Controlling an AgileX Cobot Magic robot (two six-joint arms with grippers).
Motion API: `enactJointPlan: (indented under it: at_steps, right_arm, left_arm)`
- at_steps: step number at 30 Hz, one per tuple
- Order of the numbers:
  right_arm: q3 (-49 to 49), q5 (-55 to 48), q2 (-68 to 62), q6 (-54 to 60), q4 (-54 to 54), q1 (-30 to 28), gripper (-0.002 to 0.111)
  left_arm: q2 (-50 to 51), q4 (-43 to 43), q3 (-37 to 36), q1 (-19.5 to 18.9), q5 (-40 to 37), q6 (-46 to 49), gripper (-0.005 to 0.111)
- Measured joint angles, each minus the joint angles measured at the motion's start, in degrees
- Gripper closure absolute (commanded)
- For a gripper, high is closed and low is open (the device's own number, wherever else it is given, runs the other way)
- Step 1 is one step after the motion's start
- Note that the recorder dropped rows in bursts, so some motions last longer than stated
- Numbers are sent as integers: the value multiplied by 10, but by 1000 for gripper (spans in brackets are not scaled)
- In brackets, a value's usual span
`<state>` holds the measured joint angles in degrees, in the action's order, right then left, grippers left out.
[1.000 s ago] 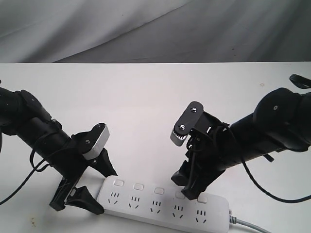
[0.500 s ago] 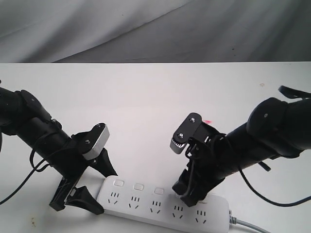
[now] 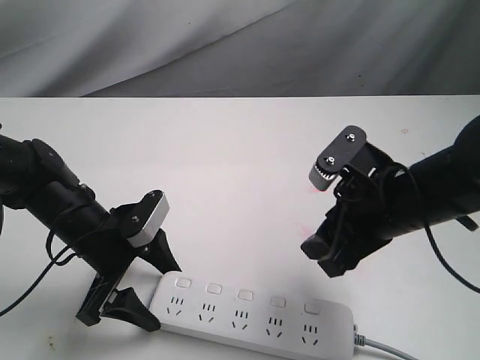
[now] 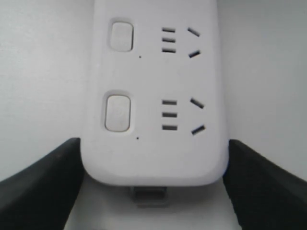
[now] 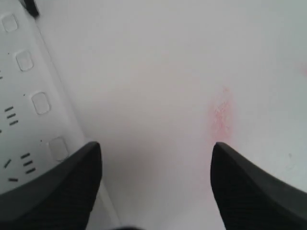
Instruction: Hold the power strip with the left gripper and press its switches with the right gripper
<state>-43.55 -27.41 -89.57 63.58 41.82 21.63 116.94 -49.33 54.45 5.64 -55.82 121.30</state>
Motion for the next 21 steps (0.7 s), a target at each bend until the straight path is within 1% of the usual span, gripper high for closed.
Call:
enactJointPlan:
  at_steps: [5,21]
  right_arm:
    - [26,-7,0,-1,0,7,48]
    - [27,-8,0,1,15,10,48]
  left_arm:
    - [0,0,0,0,0,0,57]
    - [0,0,0,0,0,0,57]
